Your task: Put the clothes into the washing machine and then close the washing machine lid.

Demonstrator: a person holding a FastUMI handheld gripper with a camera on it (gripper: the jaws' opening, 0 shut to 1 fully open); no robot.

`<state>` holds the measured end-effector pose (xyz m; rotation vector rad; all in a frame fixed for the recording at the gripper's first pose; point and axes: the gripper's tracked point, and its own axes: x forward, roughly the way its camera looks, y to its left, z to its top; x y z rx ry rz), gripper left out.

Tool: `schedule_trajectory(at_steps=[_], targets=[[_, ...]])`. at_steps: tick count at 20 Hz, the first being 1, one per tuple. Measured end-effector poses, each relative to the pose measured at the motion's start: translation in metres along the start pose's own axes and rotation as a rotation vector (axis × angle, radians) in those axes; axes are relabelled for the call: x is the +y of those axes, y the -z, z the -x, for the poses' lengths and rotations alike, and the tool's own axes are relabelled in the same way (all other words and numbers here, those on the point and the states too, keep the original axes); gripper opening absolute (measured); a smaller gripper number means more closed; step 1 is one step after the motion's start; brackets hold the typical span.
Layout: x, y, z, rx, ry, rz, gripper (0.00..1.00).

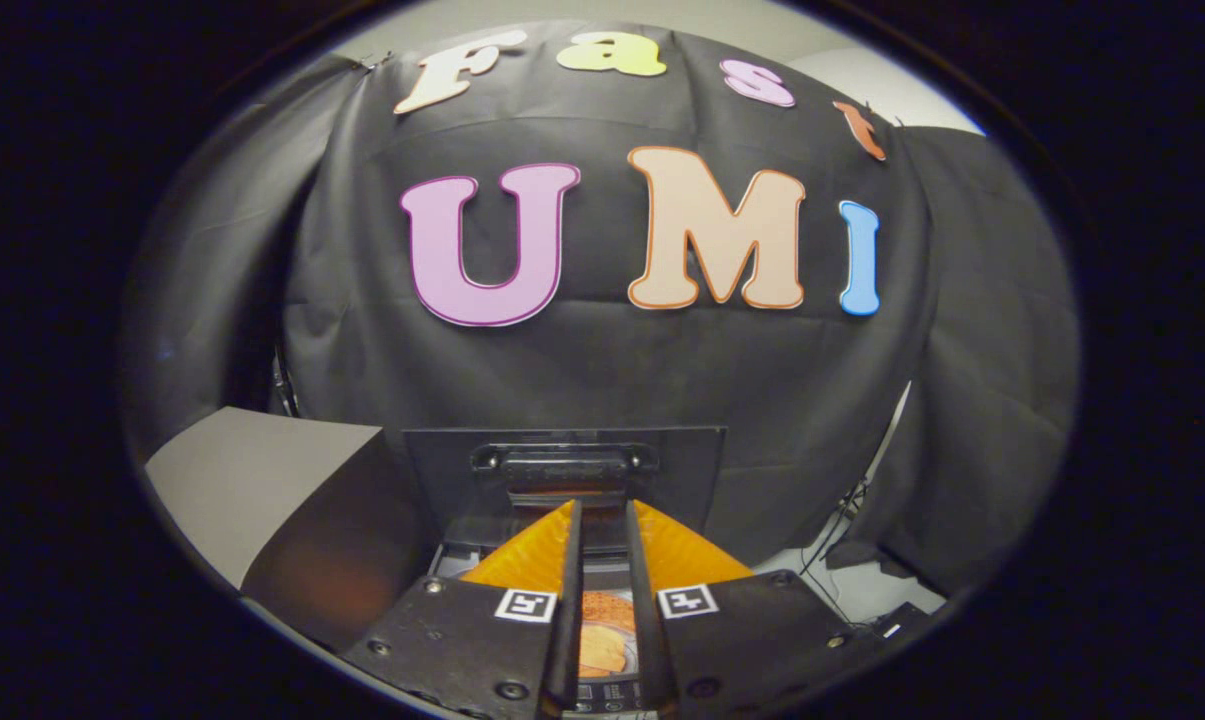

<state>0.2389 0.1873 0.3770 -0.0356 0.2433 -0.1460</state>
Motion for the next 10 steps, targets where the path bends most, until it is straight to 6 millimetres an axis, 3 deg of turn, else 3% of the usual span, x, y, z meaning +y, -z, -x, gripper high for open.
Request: schedule_trajectory(at_steps=[5, 10], targets=[[-0.005, 0.003, 0.008, -0.016, -0.013, -0.014, 0.34], [-0.003, -0.003, 0.018, -0.064, -0.039, -0.023, 0.35]])
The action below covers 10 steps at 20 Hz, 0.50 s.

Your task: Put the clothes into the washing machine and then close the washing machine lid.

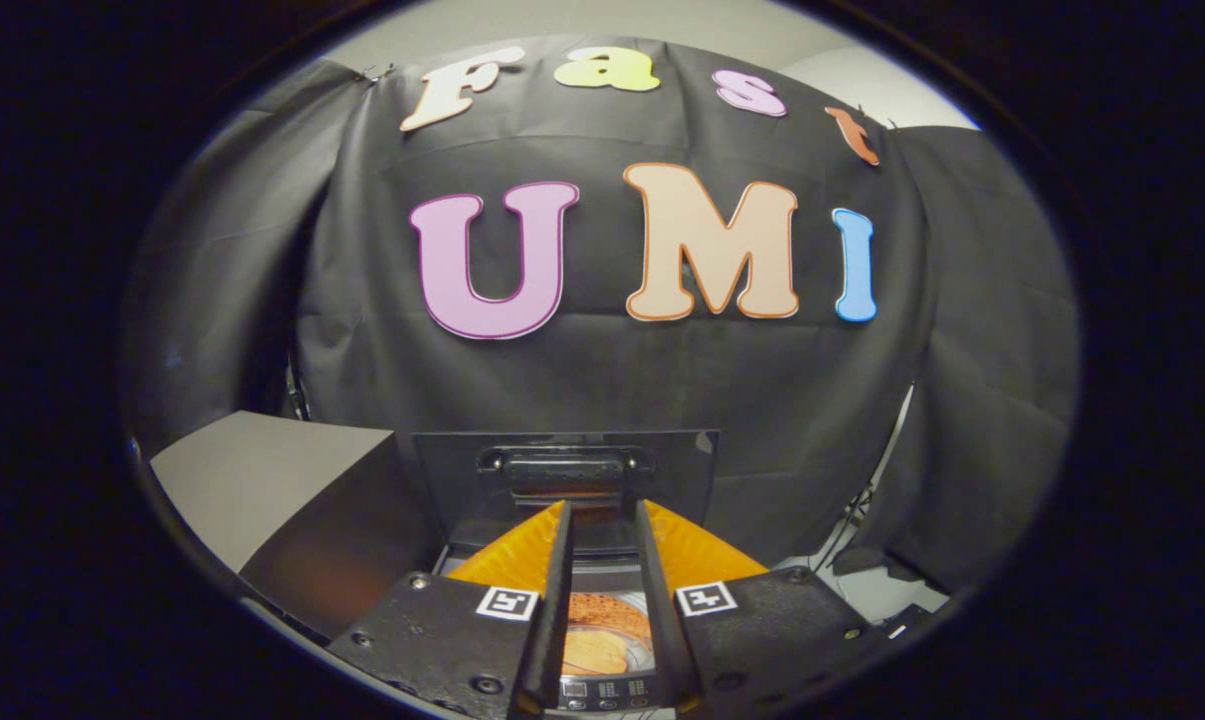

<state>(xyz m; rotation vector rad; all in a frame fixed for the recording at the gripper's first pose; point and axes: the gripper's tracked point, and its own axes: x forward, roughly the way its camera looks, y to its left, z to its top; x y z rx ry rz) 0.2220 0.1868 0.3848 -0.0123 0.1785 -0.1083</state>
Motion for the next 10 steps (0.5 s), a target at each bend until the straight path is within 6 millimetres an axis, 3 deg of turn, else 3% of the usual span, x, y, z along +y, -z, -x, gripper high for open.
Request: schedule_trajectory(at_steps=[10], targets=[[0.005, -0.018, 0.031, -0.118, -0.056, 0.034, 0.39]])
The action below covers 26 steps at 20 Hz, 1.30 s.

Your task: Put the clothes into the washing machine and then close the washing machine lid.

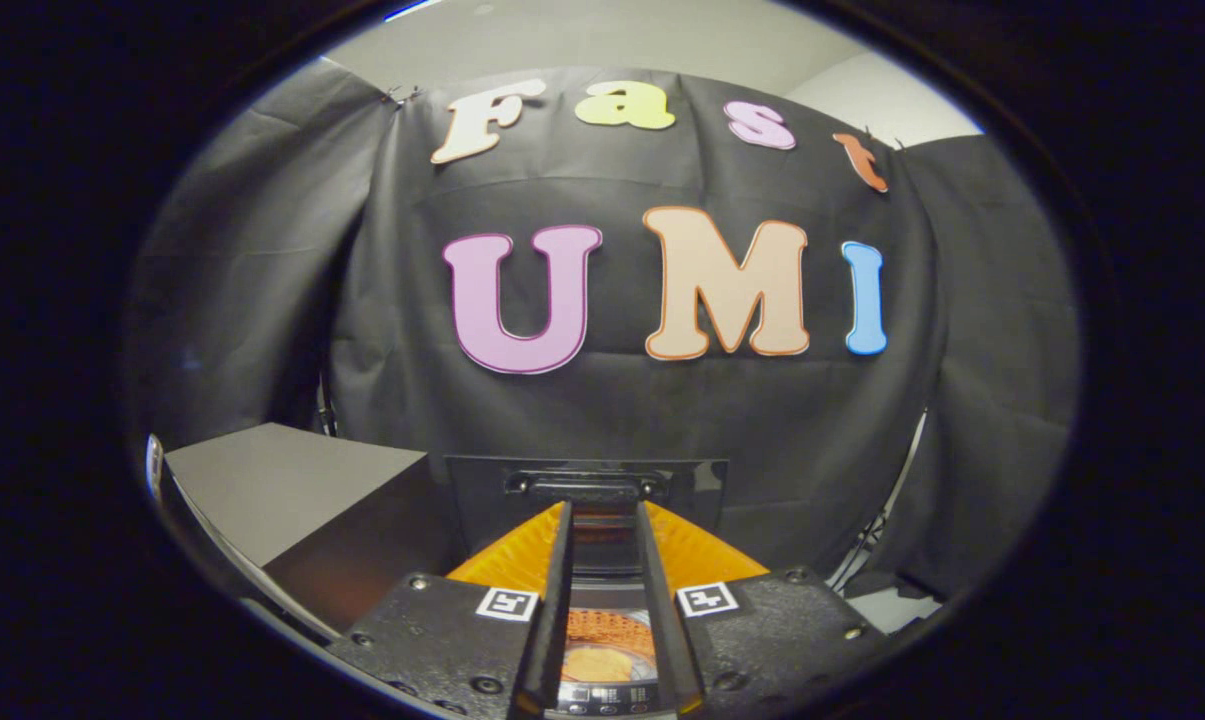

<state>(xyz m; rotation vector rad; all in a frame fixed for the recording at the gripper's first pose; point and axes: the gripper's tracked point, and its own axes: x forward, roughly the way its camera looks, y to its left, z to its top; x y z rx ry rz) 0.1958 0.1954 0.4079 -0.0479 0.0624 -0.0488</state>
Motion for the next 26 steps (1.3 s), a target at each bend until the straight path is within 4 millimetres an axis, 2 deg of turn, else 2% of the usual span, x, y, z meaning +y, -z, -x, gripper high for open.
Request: schedule_trajectory(at_steps=[4, 10, 17, 22, 26], targets=[[-0.001, -0.002, 0.012, -0.026, -0.009, 0.009, 0.41], [-0.005, 0.001, 0.026, -0.039, -0.002, 0.027, 0.52], [-0.005, 0.011, 0.030, -0.030, -0.011, -0.008, 0.75], [-0.003, 0.003, 0.016, -0.037, -0.017, -0.043, 0.92], [0.001, -0.009, -0.008, -0.050, -0.027, -0.054, 0.94]])
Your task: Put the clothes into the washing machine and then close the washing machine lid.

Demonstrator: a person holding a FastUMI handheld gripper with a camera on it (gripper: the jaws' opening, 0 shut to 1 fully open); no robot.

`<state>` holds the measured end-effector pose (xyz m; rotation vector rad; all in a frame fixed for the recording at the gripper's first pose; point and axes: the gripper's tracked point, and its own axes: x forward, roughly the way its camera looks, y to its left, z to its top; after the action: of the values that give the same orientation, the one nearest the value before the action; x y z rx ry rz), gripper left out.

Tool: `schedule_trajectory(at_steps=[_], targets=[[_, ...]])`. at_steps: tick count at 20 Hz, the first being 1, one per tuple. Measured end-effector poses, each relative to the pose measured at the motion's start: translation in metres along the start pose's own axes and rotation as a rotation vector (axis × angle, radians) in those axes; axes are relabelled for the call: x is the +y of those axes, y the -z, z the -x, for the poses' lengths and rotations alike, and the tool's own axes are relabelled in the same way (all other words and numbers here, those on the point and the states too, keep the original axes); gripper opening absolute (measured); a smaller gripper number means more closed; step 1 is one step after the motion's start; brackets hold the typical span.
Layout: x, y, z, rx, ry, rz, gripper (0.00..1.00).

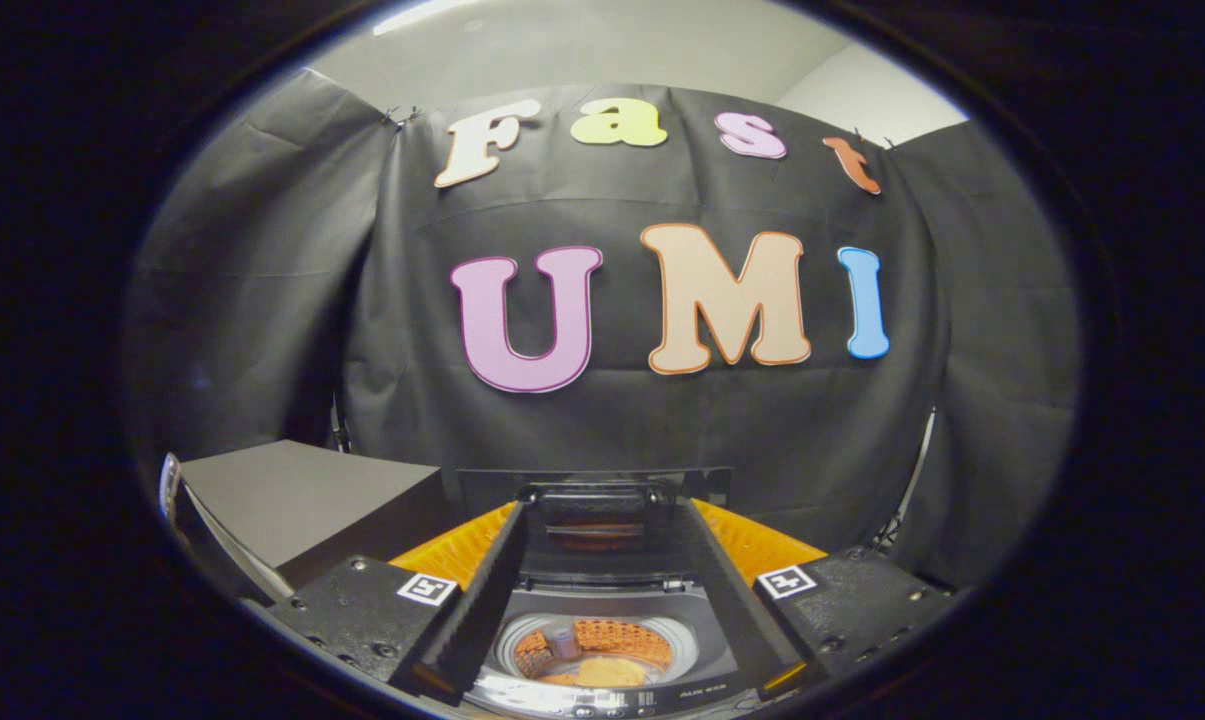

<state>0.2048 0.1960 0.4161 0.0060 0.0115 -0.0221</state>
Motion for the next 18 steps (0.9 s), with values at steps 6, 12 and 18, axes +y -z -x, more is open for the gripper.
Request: schedule_trajectory(at_steps=[6, 12, 18], targets=[[0.024, -0.006, -0.050, 0.005, -0.044, 0.011, 0.94], [0.045, -0.006, -0.120, 0.010, -0.048, 0.032, 0.94], [0.054, -0.003, -0.196, 0.015, -0.011, 0.017, 0.94]])
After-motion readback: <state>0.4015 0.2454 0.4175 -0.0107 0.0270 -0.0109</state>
